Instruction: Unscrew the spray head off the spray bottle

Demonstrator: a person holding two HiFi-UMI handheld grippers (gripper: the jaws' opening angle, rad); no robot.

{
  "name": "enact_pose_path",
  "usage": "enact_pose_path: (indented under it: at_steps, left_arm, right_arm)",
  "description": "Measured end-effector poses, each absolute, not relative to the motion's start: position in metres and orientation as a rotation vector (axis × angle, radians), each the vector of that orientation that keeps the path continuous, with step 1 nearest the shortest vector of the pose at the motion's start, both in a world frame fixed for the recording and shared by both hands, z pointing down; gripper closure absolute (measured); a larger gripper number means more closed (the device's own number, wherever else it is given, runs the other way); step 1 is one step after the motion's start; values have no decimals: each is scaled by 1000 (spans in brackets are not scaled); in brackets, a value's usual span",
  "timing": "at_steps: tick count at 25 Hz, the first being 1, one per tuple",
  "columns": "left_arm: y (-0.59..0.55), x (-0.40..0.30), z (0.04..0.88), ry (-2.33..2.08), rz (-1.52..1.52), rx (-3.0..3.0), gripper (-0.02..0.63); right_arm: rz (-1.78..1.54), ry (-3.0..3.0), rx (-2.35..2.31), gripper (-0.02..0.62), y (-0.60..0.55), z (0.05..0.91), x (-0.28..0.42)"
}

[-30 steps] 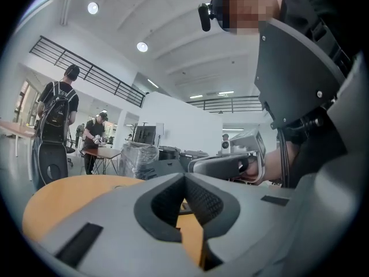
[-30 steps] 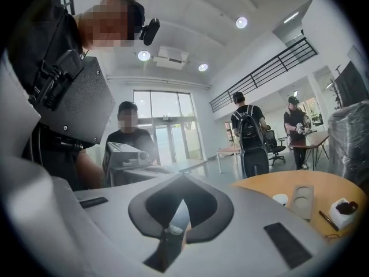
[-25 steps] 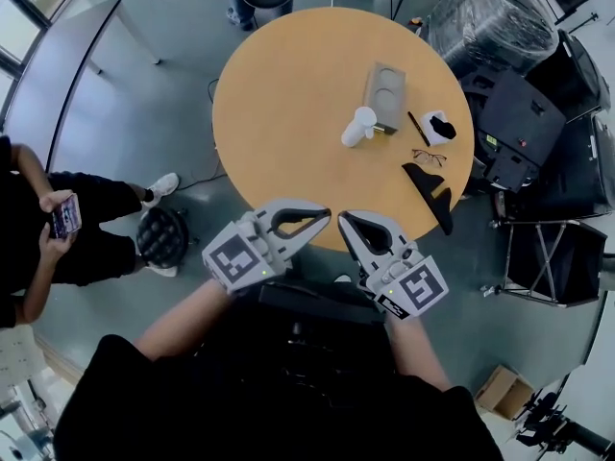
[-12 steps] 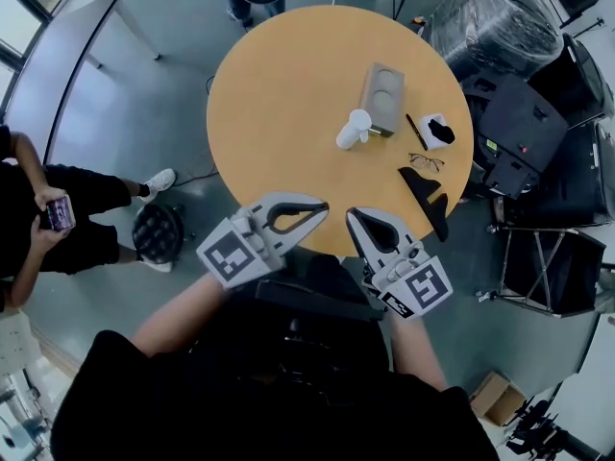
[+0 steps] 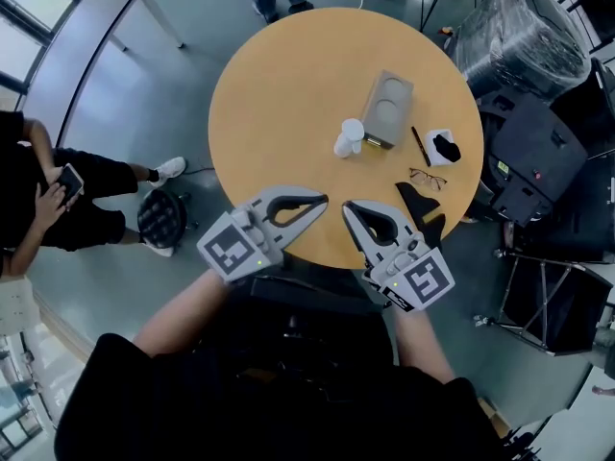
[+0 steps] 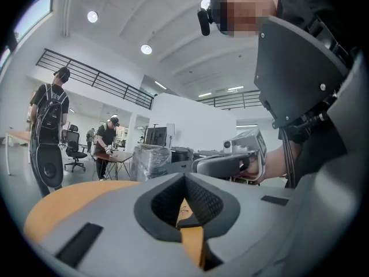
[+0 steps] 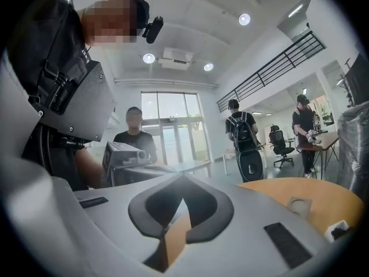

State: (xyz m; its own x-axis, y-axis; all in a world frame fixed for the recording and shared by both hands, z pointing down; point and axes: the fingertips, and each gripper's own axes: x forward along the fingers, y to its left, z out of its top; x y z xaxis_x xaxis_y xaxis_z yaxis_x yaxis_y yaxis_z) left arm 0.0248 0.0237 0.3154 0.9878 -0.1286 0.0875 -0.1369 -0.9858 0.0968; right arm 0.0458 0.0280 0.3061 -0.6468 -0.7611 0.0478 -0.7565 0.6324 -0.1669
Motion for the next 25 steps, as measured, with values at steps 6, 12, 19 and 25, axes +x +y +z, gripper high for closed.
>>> enact_pose_path:
  at_steps: [6, 12, 19, 25]
  left_arm:
    - [19, 74, 319, -326, 157, 3039, 584]
    - [12, 100, 343, -414, 246, 3010, 584]
    - [-9, 105, 365, -418, 263, 3003, 584]
    - [-39, 92, 392, -343, 282, 2990, 584]
  right_arm:
    - [-300, 2831, -1221, 603, 21, 316, 102]
    - [-343, 2848, -1175, 603, 8, 340, 135]
    - [-354, 2844, -1207, 603, -15, 363, 141]
    - [-349, 2801, -1285, 603, -42, 384, 129]
